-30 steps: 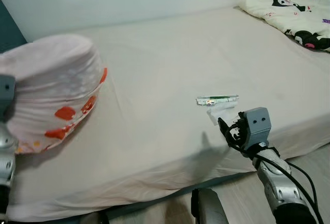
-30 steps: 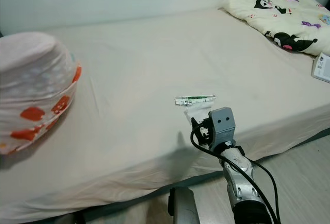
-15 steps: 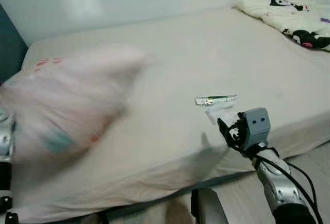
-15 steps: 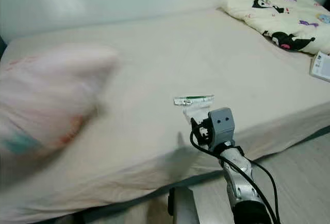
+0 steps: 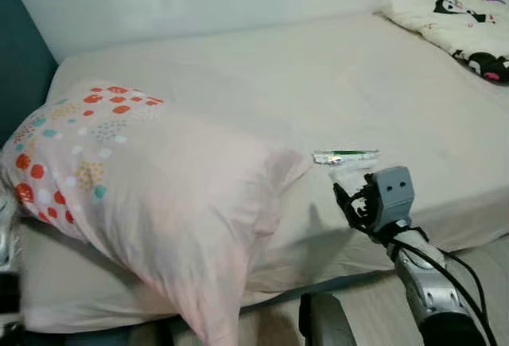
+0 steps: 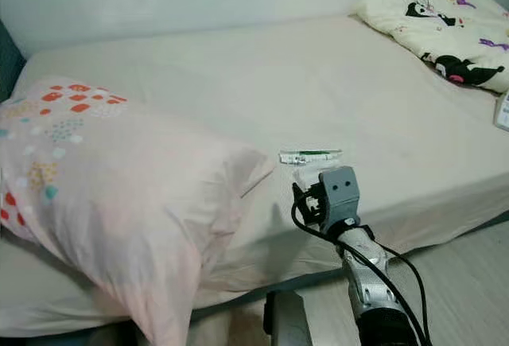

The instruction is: Clean up the room

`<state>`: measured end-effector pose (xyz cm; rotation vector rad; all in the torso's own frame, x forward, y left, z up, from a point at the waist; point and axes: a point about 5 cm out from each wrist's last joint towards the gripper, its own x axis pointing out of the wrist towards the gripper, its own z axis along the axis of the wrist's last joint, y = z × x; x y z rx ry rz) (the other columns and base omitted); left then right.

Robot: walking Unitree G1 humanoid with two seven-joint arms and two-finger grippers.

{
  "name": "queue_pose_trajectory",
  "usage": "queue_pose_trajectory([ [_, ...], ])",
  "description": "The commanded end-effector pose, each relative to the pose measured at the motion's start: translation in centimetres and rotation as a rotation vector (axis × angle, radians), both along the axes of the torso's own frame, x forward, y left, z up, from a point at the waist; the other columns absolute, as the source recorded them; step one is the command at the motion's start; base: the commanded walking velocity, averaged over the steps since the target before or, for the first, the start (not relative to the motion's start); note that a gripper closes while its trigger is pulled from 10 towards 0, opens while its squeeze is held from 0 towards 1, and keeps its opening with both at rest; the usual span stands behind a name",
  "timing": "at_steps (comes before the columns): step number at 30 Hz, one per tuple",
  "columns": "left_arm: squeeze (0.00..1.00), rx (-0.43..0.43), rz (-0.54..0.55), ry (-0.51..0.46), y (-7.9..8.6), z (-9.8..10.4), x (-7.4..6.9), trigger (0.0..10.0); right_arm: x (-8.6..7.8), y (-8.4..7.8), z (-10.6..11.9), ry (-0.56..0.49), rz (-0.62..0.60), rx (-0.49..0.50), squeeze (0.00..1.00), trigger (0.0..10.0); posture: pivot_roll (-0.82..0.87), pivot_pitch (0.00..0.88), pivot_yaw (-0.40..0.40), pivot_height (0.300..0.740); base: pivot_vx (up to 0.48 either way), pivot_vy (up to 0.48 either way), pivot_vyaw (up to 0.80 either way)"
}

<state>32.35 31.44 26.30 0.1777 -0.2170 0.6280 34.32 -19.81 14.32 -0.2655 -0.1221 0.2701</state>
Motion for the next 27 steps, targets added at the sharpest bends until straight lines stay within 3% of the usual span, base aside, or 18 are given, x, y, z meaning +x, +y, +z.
queue_pose_trajectory([
  [1,0.0,-0.084,-0.235,0.083,-2.8,-1.7,0.7,10.0,-0.2,0.9,0.0,-0.012,0.069,-0.045,0.0,10.0,-0.09,0.116,0.089,0.515,0.0,0.0,0.0],
  [4,0.0,-0.081,-0.466,0.085,-6.6,-2.0,0.8,10.0,0.2,1.9,1.8,-0.077,0.124,0.004,0.0,10.0,-0.09,0.115,0.092,0.515,0.0,0.0,0.0],
  [7,0.0,-0.08,-0.531,0.086,-7.9,-2.2,0.7,10.0,0.7,2.2,2.5,-0.095,0.132,0.033,0.0,10.0,-0.09,0.114,0.094,0.515,0.0,0.0,0.0],
  [10,0.0,-0.115,-0.712,0.087,-11.4,-2.9,0.3,10.0,2.7,3.2,4.1,-0.117,0.122,0.047,0.0,10.0,-0.08,0.126,0.093,0.515,0.0,0.0,0.0],
  [11,0.0,-0.115,-0.793,0.101,-12.2,-2.9,-0.2,10.0,3.6,3.4,4.5,-0.101,0.099,0.059,0.0,10.0,-0.07,0.131,0.091,0.515,0.0,0.0,0.0],
  [13,0.0,-0.105,-0.855,0.114,-12.6,-3.0,-0.8,10.0,4.3,3.7,4.6,-0.082,0.077,0.068,0.0,10.0,-0.06,0.136,0.088,0.515,0.0,0.0,0.0],
  [15,0.0,-0.071,-0.921,0.176,-12.4,-3.3,-1.9,10.0,5.0,4.2,4.6,-0.041,0.056,0.083,0.0,10.0,-0.04,0.144,0.083,0.515,0.0,0.0,0.0],
  [16,0.0,-0.071,-0.921,0.176,-12.4,-3.3,-1.9,10.0,5.0,4.2,4.6,-0.041,0.056,0.083,0.0,10.0,-0.04,0.144,0.083,0.515,0.0,0.0,0.0],
  [18,0.0,0.017,-0.91,0.298,-11.0,-4.3,-3.0,10.0,5.1,4.8,4.3,-0.017,0.066,0.07,0.0,10.0,-0.01,0.152,0.076,0.515,0.0,0.0,0.0],
  [19,0.0,0.017,-0.91,0.298,-11.0,-4.3,-3.0,10.0,5.1,4.8,4.3,-0.017,0.066,0.07,0.0,10.0,-0.01,0.152,0.076,0.515,0.0,0.0,0.0],
  [20,0.0,0.009,-0.855,0.35,-9.4,-5.0,-3.6,10.0,5.1,5.3,4.3,-0.018,0.089,0.076,0.0,10.0,0.0,0.16,0.076,0.515,0.0,0.0,0.0],
  [22,0.0,-0.087,-0.733,0.394,-5.7,-6.1,-4.7,10.0,4.7,6.0,3.9,-0.024,0.128,0.087,0.0,10.0,0.0,0.171,0.079,0.515,0.0,0.0,0.0],
  [23,0.0,-0.123,-0.702,0.396,-4.7,-6.4,-5.1,10.0,4.6,6.1,3.8,-0.026,0.137,0.09,0.0,10.0,0.01,0.172,0.08,0.515,0.0,0.0,0.0],
  [24,0.0,-0.123,-0.702,0.396,-4.7,-6.4,-5.1,10.0,4.6,6.1,3.8,-0.026,0.137,0.09,0.0,10.0,0.01,0.172,0.08,0.515,0.0,0.0,0.0],
  [25,0.88,-0.179,-0.708,0.405,-3.9,-6.9,-5.7,10.0,4.4,6.1,3.5,-0.024,0.138,0.096,0.0,10.0,0.01,0.175,0.082,0.515,0.0,0.0,0.0],
  [26,0.88,-0.179,-0.708,0.405,-3.9,-6.9,-5.7,10.0,4.4,6.1,3.5,-0.024,0.138,0.096,0.0,10.0,0.01,0.175,0.082,0.515,0.0,0.0,0.0],
  [27,1.0,-0.215,-0.721,0.411,-3.6,-7.2,-6.1,10.0,4.4,6.1,3.3,-0.023,0.137,0.1,0.0,10.0,0.01,0.175,0.082,0.515,0.0,0.0,0.0],
])
